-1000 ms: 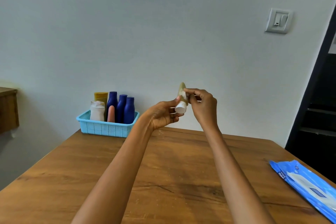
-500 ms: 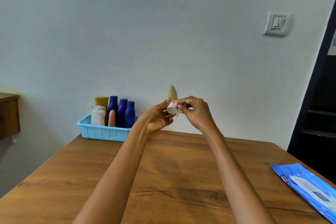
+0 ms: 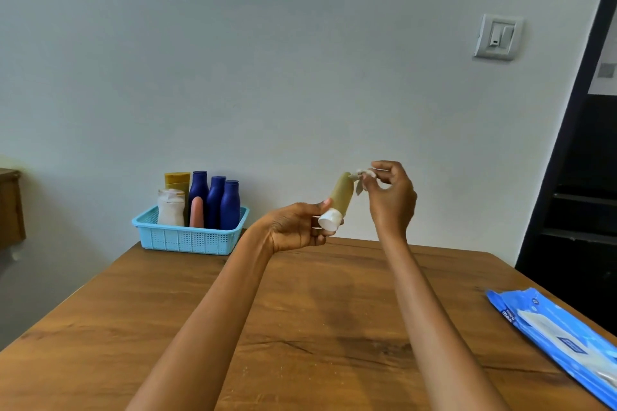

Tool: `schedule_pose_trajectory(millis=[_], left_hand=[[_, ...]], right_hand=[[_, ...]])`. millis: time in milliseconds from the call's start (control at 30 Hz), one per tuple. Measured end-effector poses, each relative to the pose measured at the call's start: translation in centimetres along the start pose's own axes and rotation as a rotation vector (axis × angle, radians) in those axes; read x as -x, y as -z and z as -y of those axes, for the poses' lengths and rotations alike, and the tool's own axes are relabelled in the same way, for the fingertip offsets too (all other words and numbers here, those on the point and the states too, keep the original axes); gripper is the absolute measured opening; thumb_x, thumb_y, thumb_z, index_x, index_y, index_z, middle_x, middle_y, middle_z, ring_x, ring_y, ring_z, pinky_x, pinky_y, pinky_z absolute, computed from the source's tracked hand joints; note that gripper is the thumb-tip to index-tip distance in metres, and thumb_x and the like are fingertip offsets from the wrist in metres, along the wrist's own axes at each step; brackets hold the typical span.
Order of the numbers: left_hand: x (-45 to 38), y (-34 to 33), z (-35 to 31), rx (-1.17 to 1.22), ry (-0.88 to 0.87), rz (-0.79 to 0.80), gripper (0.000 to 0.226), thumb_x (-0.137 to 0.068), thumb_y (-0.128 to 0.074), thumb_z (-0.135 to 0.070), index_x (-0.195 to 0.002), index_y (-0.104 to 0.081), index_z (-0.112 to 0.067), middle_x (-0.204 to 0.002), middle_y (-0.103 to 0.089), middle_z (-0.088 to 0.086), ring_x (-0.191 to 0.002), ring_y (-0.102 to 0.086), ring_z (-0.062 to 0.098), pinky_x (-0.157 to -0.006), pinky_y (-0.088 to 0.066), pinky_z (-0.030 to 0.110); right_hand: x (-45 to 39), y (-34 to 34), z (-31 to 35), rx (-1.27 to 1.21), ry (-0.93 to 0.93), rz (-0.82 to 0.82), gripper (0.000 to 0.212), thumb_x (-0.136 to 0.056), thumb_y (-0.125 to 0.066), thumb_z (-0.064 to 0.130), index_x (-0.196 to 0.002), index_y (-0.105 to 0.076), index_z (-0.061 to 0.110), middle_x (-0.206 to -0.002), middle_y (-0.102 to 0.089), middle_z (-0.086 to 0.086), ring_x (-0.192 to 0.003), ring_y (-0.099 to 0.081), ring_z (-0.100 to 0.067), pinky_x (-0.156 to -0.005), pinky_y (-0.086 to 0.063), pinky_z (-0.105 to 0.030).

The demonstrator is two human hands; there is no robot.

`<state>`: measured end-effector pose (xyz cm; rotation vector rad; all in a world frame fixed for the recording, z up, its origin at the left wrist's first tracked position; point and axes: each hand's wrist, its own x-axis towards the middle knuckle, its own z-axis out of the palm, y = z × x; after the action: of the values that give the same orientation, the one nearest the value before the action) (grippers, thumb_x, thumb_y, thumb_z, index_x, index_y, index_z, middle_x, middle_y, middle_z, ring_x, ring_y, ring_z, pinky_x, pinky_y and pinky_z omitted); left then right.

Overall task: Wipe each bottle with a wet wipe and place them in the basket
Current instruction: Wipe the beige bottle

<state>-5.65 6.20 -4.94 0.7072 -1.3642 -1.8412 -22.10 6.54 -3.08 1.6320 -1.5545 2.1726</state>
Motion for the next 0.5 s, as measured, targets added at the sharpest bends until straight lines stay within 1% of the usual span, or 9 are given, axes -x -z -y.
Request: schedule_pose_trajectory(millis=[33,100,167,200,267,333,367,433,500], left_hand=[[-0.2,-0.1,0.1,0.005,0.009,-0.003,0.044,-0.077,-0.059,-0.031,-0.113,-0.051,-0.005,-0.098,-0.063,0.012,-0.067,-0.059,0.013,-0.065,-0.044,0.024],[-0.5,-0.4,0.3,0.008,0.022,-0.01,0.045,-0.077,-0.06,-0.031,-0.113,-0.051,-0.005,-0.099,-0.062,0.012,-0.067,-0.058,0.014,-0.064,-0.045,0.024],[-0.6,-0.7,0.4,0.0,0.017,-0.024,0.039,-0.081,-0.059,-0.03,-0.11,-0.052,-0.005,-0.097,-0.062,0.013,-0.069,-0.058,0.014,-0.063,-0.045,0.024],[-0.7,-0.7,0.4,0.005,0.007,-0.038,0.033,-0.085,-0.057,-0.029,-0.107,-0.053,-0.005,-0.096,-0.062,0.013,-0.07,-0.058,0.015,-0.063,-0.044,0.024],[-0.7,-0.7,0.1,0.034,-0.019,-0.073,0.028,-0.087,-0.056,-0.027,-0.104,-0.055,-0.005,-0.096,-0.062,0.013,-0.072,-0.059,0.015,-0.062,-0.044,0.024],[-0.6,-0.3,-0.1,0.08,-0.049,-0.092,0.035,-0.08,-0.061,-0.028,-0.105,-0.055,-0.005,-0.097,-0.061,0.013,-0.073,-0.059,0.016,-0.061,-0.043,0.024],[-0.6,0.0,-0.2,0.098,-0.061,-0.099,0.038,-0.077,-0.062,-0.029,-0.105,-0.055,-0.005,-0.096,-0.061,0.013,-0.073,-0.058,0.016,-0.061,-0.043,0.024],[-0.5,0.5,-0.2,0.127,-0.071,-0.113,0.036,-0.077,-0.061,-0.03,-0.103,-0.056,-0.006,-0.093,-0.062,0.014,-0.071,-0.056,0.015,-0.06,-0.043,0.024],[-0.4,0.8,0.1,0.158,-0.07,-0.121,0.036,-0.076,-0.061,-0.03,-0.103,-0.055,-0.006,-0.088,-0.061,0.013,-0.066,-0.056,0.015,-0.058,-0.044,0.024]], right_hand=[[-0.1,0.2,-0.1,-0.039,-0.027,-0.019,0.02,-0.083,-0.069,0.02,-0.103,-0.064,0.018,-0.1,-0.071,0.003,-0.097,-0.063,-0.014,-0.07,-0.044,-0.017],[0.0,0.2,-0.2,-0.101,-0.065,0.005,0.019,-0.084,-0.069,0.018,-0.102,-0.064,0.016,-0.099,-0.071,0.002,-0.092,-0.064,-0.011,-0.064,-0.039,-0.005],[0.4,-0.3,-0.3,-0.134,-0.075,0.079,0.018,-0.085,-0.068,0.016,-0.101,-0.064,0.014,-0.099,-0.07,0.002,-0.09,-0.064,-0.01,-0.066,-0.041,-0.004],[0.6,-0.6,-0.3,-0.145,-0.069,0.117,0.016,-0.085,-0.067,0.015,-0.101,-0.064,0.013,-0.1,-0.069,0.002,-0.092,-0.064,-0.011,-0.068,-0.044,-0.006],[0.8,-0.9,-0.1,-0.16,-0.047,0.185,0.012,-0.086,-0.067,0.015,-0.098,-0.064,0.014,-0.1,-0.069,0.001,-0.094,-0.065,-0.013,-0.074,-0.051,-0.017],[0.7,-0.9,0.1,-0.179,-0.026,0.284,0.009,-0.086,-0.067,0.012,-0.089,-0.062,0.019,-0.097,-0.07,0.002,-0.092,-0.066,-0.014,-0.078,-0.056,-0.028],[0.6,-0.8,0.2,-0.187,-0.024,0.346,0.013,-0.085,-0.067,0.01,-0.084,-0.062,0.022,-0.094,-0.07,0.003,-0.091,-0.066,-0.014,-0.079,-0.056,-0.033],[0.3,-0.3,0.2,-0.211,-0.056,0.481,0.018,-0.084,-0.067,0.007,-0.078,-0.062,0.023,-0.089,-0.069,0.002,-0.089,-0.067,-0.018,-0.079,-0.058,-0.039],[0.1,0.2,0.1,-0.248,-0.115,0.61,0.017,-0.084,-0.066,0.004,-0.08,-0.064,0.02,-0.087,-0.069,-0.002,-0.087,-0.068,-0.021,-0.08,-0.058,-0.043]])
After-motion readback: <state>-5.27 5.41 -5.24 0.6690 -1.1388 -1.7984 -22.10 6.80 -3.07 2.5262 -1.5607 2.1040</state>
